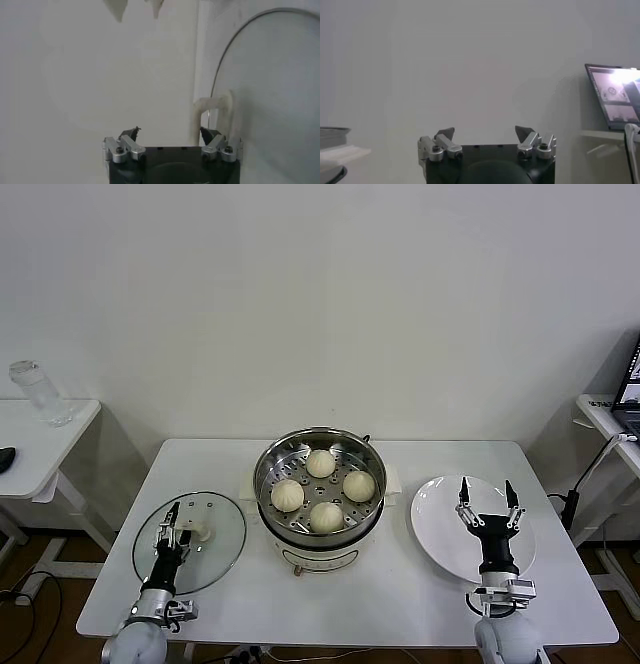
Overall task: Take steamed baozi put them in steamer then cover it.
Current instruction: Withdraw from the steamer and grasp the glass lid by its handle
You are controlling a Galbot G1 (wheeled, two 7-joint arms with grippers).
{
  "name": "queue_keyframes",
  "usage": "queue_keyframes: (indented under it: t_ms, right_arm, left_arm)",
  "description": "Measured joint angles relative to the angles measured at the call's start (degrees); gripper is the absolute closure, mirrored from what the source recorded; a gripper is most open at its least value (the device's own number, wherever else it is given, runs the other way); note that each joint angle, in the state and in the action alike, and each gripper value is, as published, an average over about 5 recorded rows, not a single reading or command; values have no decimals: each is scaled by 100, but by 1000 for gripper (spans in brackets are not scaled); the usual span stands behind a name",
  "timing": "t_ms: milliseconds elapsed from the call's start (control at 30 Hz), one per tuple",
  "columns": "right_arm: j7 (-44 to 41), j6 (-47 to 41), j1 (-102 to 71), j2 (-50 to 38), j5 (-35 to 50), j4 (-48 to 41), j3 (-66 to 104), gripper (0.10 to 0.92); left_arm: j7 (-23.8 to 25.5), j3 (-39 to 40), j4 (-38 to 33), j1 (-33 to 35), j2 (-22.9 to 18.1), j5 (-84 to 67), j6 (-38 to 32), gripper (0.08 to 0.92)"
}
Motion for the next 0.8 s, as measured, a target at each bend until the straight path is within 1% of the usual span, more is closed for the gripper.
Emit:
queue_keyframes:
  t_ms: [133, 667, 767, 800]
  right_arm:
    - [0, -10, 1, -4, -12, 28, 3, 203]
    - [4, -18, 0, 19, -87, 45, -22, 203]
    - [4, -18, -2, 34, -107, 51, -33, 203]
    - [3, -18, -3, 37, -113, 51, -36, 203]
  left_arm:
    - [33, 65, 76, -62, -1, -61, 20, 292]
    - [144, 190, 269, -172, 54, -244, 57, 755]
    - [145, 191, 257, -162, 65, -285, 43, 800]
    - [145, 188, 248, -155, 71, -302, 35, 804]
